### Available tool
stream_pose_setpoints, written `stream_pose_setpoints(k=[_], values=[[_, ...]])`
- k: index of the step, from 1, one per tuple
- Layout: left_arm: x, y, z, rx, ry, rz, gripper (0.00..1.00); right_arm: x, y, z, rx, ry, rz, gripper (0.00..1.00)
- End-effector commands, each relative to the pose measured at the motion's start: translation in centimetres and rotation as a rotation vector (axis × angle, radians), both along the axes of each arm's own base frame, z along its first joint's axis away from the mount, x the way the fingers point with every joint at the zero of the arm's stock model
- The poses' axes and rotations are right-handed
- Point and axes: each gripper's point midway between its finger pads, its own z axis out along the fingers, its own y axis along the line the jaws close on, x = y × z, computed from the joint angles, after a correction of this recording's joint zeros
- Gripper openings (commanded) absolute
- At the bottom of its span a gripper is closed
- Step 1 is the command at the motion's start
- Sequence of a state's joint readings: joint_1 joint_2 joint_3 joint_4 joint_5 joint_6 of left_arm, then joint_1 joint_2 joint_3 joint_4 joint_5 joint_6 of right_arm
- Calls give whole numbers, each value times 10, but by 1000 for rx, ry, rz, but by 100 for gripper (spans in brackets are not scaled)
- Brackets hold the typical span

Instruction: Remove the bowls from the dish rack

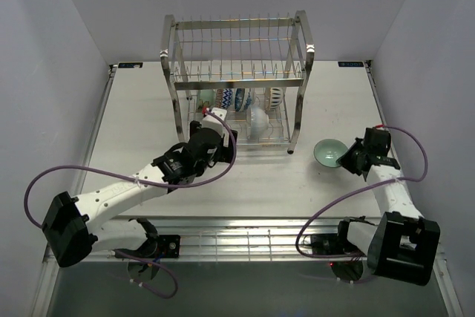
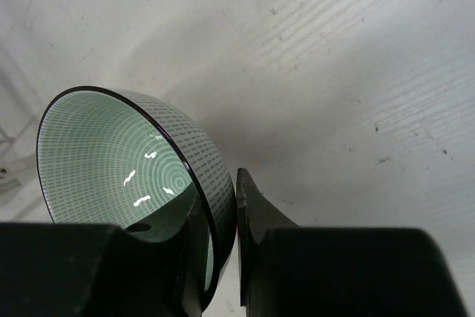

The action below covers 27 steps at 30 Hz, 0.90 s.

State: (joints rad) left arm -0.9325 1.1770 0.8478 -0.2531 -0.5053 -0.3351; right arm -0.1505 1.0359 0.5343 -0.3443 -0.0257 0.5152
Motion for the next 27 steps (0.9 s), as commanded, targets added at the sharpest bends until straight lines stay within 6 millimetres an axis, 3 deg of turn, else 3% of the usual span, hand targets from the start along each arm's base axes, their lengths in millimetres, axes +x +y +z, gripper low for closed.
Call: stream_pose_setpoints(k=[1,7,8,12,14,17,18,19,21,22,27], values=[[14,-1,11,-11,-50,-76,98,66,-8,67,27,-245,17,8],[23,-9,1,-27,6,-109,98,134,-27,94,40,-321,-17,8],[24,-8,-1,-15,15,-109,98,143,-28,83,45,-295,-17,8],[32,-13,12,20,2,-145,98,179,-35,76,41,-299,-10,8],[35,-13,14,31,-20,-151,98,194,-37,63,42,-271,2,8],[36,-8,5,47,-31,-158,98,213,-34,53,19,-283,36,8],[36,-6,0,48,-23,-154,98,222,-35,58,7,-307,45,8],[35,-6,-3,45,-15,-160,98,227,-35,48,4,-289,54,8],[35,-7,-5,50,-4,-164,98,241,-32,53,0,-304,69,8],[36,-8,-5,54,-5,-166,98,244,-28,44,8,-280,80,8],[37,-5,-10,67,4,-157,98,265,-18,44,12,-283,102,8]])
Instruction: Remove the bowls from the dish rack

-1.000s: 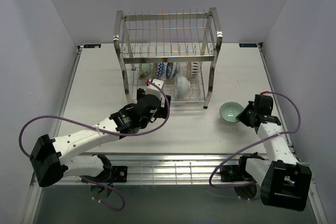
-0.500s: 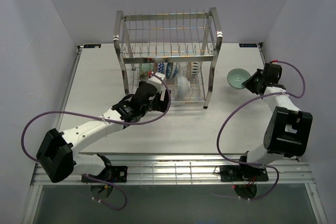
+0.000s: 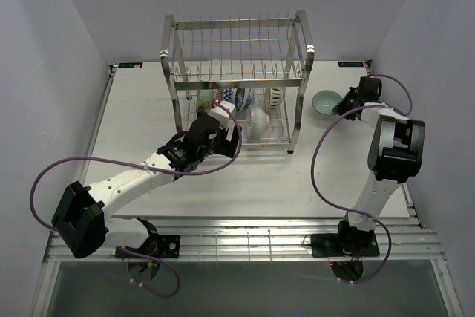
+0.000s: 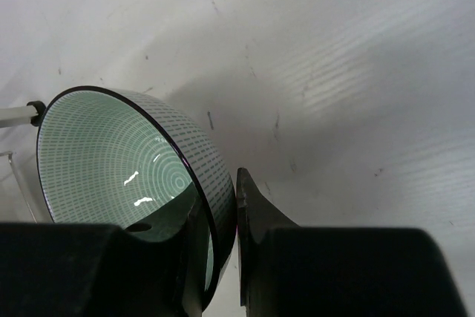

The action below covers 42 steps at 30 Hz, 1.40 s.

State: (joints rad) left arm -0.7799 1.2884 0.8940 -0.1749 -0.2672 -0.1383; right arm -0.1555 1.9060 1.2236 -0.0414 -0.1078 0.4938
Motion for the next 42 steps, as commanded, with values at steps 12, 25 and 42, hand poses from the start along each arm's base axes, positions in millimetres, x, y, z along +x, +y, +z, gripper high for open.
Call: stream_pose_setpoints(k=[12,25,42], values=[[1,-2,-4,7,6,-17,98,48,18,2,14,-69,68,36],[-1,-2,-1,-7,6,-20,98,39,17,36,9,-87,70,81],[-11,-14,17,-185,6,-60,98,-65,28,110,102,-176,36,84]])
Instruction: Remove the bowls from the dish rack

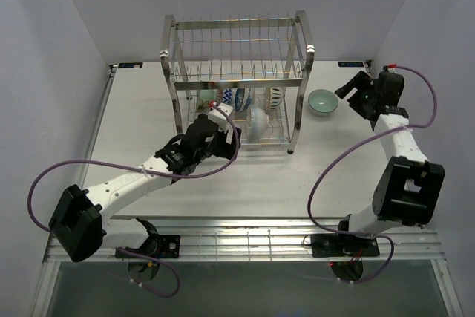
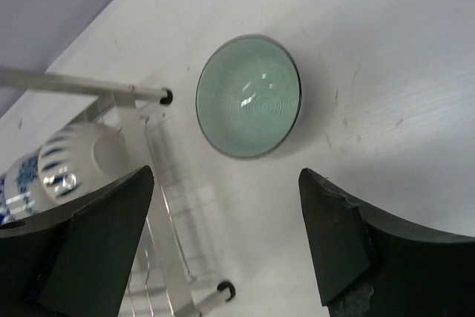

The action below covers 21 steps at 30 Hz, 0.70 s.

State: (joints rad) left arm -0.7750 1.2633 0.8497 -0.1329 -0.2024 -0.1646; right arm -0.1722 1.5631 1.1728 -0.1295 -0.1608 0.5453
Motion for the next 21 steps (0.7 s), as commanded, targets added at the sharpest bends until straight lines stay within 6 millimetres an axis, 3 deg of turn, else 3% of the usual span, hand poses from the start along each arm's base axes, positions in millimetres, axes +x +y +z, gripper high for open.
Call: stream_pose_setpoints(k=[1,5,6,8,9,13,18,21], values=[[-6,-14,21,-164,11,-48,98,-45,25,3,59,-23,69,84],[-13,-29,24,-327,63,-59,98,-90,46,-4,84,-58,136,83],[-18,-29,14,-343,90,-53,98,-98,49,-7,81,-64,152,82],[-25,-40,20,-439,112,-91,98,-119,56,-10,82,-78,182,82],[-28,-42,12,-450,134,-95,95,-125,58,-13,78,-77,194,82],[-20,-56,20,-520,130,-105,94,-150,72,-13,99,-113,259,82],[-3,-68,33,-556,90,-99,94,-172,82,-29,100,-108,317,81],[12,-77,28,-541,93,-79,94,-182,86,-38,110,-102,324,81]])
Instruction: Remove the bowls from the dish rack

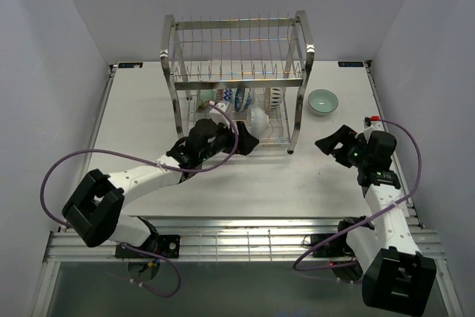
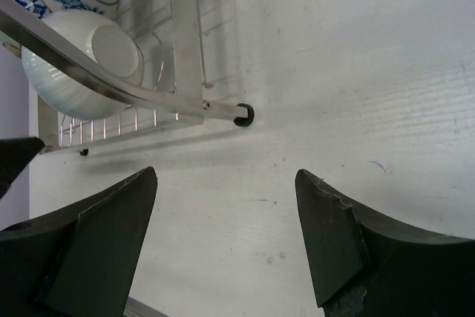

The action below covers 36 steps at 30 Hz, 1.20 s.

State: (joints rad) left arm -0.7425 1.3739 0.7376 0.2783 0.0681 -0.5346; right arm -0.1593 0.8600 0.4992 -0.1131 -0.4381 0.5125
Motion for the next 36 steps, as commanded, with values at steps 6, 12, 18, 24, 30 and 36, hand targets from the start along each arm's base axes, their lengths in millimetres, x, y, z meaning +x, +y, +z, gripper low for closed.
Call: stream_pose_setpoints(k=[6,12,18,24,30,36], values=[[51,-18,13,-17,-54,122,90,-11,14,-2,16,-51,77,81],[75,-27,6,26,-74,154,90,-11,23,-1,42,-51,119,80],[87,-38,1,25,-67,151,85,-14,26,-8,44,-43,126,80],[90,-38,0,-71,-43,166,64,-15,25,-12,32,-38,120,80],[83,-28,-1,-200,-23,123,48,-15,25,-15,27,-25,124,80],[77,-18,5,-329,1,79,24,-15,23,-17,14,-11,116,80]])
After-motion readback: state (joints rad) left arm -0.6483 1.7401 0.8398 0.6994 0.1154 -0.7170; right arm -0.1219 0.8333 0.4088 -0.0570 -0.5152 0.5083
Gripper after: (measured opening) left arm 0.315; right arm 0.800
